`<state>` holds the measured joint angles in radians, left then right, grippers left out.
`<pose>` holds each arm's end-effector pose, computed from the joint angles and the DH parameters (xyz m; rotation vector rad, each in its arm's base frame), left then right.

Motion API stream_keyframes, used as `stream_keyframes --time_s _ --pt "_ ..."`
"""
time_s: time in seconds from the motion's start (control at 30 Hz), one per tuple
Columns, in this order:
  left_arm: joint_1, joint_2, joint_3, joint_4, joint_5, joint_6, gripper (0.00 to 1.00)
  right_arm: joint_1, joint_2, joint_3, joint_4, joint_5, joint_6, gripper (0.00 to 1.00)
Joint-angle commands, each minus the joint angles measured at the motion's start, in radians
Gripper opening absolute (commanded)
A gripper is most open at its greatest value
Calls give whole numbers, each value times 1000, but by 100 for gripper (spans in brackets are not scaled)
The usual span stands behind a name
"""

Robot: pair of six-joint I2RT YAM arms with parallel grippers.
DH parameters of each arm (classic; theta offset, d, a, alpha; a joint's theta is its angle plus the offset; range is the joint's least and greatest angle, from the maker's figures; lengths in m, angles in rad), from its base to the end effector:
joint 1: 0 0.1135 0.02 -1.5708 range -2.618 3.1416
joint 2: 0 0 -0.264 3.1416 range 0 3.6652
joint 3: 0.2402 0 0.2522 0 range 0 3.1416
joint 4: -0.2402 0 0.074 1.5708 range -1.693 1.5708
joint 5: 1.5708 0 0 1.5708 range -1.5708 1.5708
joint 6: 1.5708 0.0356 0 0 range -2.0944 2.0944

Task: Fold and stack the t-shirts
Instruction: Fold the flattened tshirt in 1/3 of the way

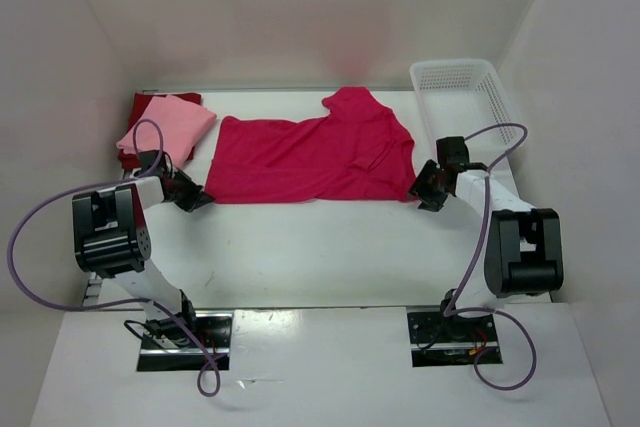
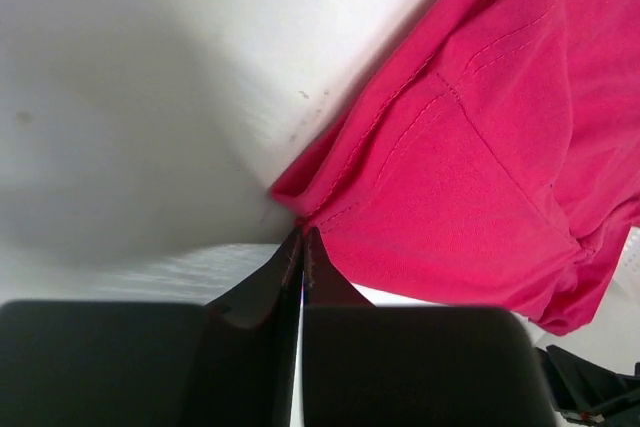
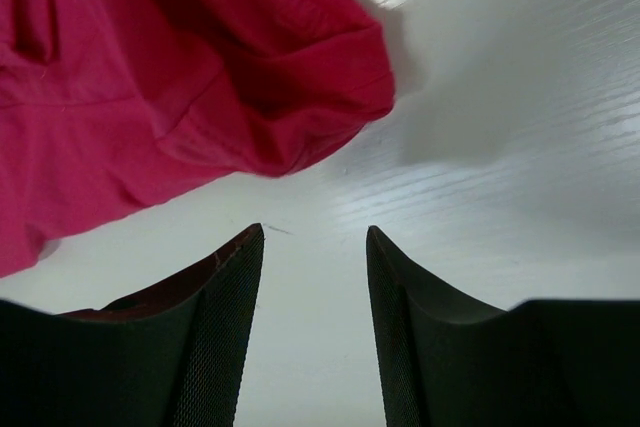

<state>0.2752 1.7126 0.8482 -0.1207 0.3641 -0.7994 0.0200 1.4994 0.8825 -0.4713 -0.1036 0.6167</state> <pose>0.3126 0.0751 0.1381 -1.2028 2.3000 -0.6632 0.2863 0.0094 0.1871 0.7593 2.5860 0.3403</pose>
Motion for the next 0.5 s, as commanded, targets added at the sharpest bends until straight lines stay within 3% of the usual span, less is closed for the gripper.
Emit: stream_keyframes --time_s 0.0,0.23,0.47 --pt "22 -41 -18 0 -42 51 0 -9 13 41 56 59 -14 52" --pt "22 -22 -18 -25 -73 84 0 -9 100 85 80 130 -5 50" --pt "32 -41 -27 -74 -109 112 0 20 143 76 138 151 40 38"
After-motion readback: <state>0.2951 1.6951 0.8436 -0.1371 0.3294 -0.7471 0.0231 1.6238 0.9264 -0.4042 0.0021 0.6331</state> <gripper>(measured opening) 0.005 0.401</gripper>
